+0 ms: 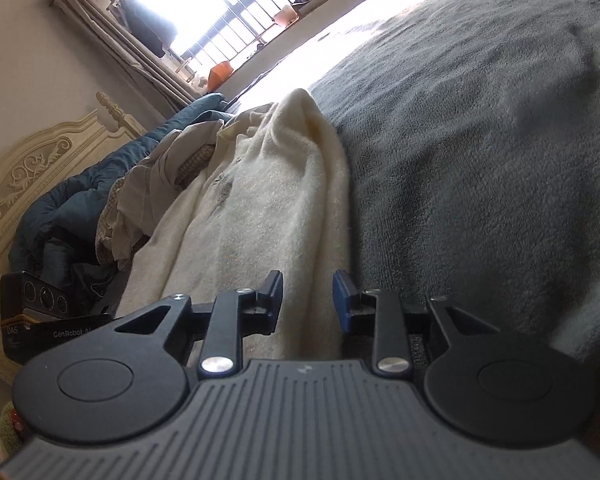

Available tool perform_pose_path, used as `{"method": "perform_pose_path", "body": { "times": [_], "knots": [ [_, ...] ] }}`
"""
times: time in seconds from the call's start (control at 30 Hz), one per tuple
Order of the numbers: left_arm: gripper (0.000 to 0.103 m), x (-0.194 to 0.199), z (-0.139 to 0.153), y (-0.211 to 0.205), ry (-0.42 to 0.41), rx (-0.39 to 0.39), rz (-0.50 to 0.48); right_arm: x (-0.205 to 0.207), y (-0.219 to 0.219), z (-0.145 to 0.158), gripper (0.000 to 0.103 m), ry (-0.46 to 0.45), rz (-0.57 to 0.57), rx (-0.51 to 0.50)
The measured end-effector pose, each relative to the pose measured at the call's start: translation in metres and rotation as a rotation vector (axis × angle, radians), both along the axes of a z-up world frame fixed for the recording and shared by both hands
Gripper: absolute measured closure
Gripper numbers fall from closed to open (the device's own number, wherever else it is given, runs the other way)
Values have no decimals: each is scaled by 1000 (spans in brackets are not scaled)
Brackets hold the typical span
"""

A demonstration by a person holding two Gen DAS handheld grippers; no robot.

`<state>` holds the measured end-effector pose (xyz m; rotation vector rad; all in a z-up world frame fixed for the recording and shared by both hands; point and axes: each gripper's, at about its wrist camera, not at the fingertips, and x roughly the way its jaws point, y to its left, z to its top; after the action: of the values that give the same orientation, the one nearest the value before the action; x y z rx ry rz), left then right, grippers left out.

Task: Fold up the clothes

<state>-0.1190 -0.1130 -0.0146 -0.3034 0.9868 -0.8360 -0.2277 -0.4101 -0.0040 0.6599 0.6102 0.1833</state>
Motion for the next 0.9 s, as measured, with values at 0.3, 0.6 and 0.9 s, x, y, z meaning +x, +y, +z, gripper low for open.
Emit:
{"method": "perform_pose_path", "body": {
  "times": [0.3,0.6,0.9],
  "knots": [
    [49,-24,21,-1,-174,36,-3,-12,46,-2,93,35,37,-378],
    [49,-24,10,-38,-301,55,-130,-13,26,27,90,-32,26,-365],
    [48,-22,-10,-27,-309,4,-143,115,-5,48,81,-109,37,-485]
  ]
}}
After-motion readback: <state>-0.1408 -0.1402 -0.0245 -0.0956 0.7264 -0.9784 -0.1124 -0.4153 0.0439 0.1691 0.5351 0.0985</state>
